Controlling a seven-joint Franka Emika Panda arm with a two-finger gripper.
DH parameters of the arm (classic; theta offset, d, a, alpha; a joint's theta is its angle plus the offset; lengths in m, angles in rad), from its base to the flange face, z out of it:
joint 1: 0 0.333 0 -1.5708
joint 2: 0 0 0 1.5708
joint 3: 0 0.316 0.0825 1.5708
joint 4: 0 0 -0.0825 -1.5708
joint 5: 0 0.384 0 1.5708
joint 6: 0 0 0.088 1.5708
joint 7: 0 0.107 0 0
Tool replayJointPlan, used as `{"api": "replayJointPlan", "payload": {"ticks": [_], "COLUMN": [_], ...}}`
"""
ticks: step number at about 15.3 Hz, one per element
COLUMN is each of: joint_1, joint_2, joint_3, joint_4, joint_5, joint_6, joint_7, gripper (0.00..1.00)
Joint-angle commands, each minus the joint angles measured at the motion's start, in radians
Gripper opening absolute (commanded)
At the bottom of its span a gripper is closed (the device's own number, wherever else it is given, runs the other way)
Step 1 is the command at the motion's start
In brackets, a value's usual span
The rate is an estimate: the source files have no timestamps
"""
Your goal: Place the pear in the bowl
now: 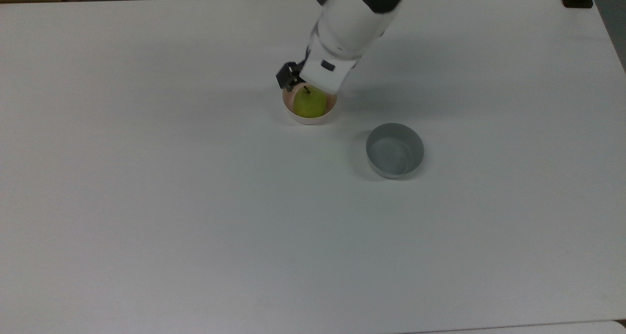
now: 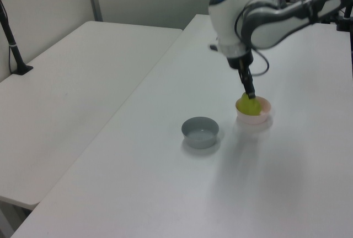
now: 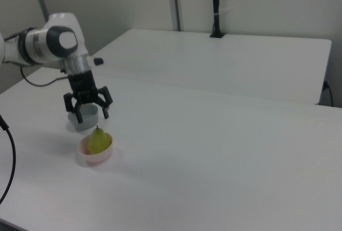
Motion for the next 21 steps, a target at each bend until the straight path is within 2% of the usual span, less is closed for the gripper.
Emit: {"api": "replayJointPlan", "payload": {"ticks": [1, 6, 10, 14, 21], "joint_1": [-0.079, -0.188, -0.351, -0.467, -0.478], "joint_2": [-0.098, -0.176, -0.216, -0.238, -0.235], "joint_3": [0.022, 0.026, 0.068, 0.072, 0.058], "joint_4": [0.033, 0.048, 0.067, 0.073, 0.101], "joint_5": [0.007, 0.007, 0.007, 0.005, 0.007], "joint_6": [-0.067, -0.088, -0.09, -0.085, -0.085], "joint_7": [0.012, 0.003, -0.003, 0.004, 0.004], "gripper": [1.0, 1.0, 1.0, 1.0, 1.0]}}
